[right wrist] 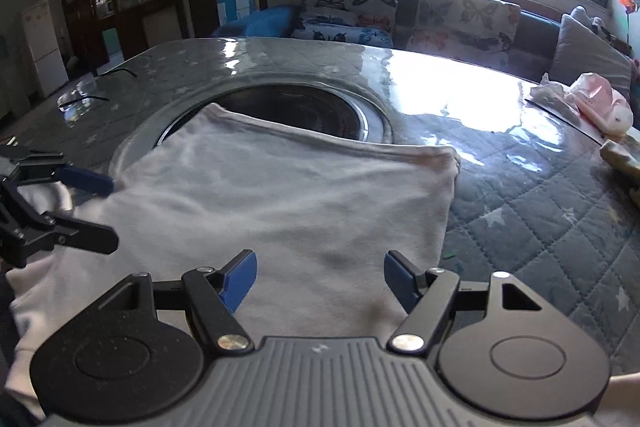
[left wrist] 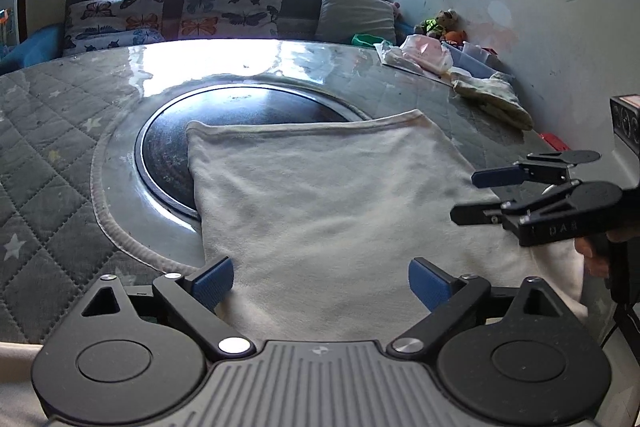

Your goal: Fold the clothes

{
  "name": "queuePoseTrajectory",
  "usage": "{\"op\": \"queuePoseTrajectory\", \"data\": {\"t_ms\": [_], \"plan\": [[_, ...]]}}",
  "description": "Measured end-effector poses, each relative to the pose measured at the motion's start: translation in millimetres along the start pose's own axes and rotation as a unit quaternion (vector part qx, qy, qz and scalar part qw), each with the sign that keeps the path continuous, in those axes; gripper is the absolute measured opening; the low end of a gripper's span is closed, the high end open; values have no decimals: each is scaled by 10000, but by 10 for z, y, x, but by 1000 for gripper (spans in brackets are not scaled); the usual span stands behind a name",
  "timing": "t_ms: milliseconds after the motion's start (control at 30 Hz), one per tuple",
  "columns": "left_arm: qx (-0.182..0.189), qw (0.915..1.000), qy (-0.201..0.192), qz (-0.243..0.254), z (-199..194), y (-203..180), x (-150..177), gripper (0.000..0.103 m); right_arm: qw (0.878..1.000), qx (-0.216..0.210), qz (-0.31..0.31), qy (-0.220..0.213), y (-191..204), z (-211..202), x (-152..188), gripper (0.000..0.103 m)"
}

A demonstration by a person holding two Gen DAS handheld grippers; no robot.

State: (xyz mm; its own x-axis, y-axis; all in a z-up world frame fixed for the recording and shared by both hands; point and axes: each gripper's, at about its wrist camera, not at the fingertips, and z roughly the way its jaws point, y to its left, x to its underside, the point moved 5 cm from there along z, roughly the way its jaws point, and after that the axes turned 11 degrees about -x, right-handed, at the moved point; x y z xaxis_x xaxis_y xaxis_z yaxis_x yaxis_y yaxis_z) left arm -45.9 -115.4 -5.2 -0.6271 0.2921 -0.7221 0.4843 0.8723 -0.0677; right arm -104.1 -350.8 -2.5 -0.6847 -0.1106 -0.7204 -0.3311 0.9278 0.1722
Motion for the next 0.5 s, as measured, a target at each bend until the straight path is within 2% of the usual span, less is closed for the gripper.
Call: {"op": "queuePoseTrajectory", "data": {"t_ms": [300, 400, 500], "plan": [[-292, 9993, 155, -173, -220, 13, 119, 103, 9994, -237, -247, -20, 431, -199, 213, 81], [-352, 9985, 274, -307, -265, 12, 168, 103, 9994, -208, -264, -10, 529, -263, 294, 83], [-578, 9968, 412, -364, -294, 12, 205, 103, 9997, -160, -175, -30, 548, -308, 337, 85]]}}
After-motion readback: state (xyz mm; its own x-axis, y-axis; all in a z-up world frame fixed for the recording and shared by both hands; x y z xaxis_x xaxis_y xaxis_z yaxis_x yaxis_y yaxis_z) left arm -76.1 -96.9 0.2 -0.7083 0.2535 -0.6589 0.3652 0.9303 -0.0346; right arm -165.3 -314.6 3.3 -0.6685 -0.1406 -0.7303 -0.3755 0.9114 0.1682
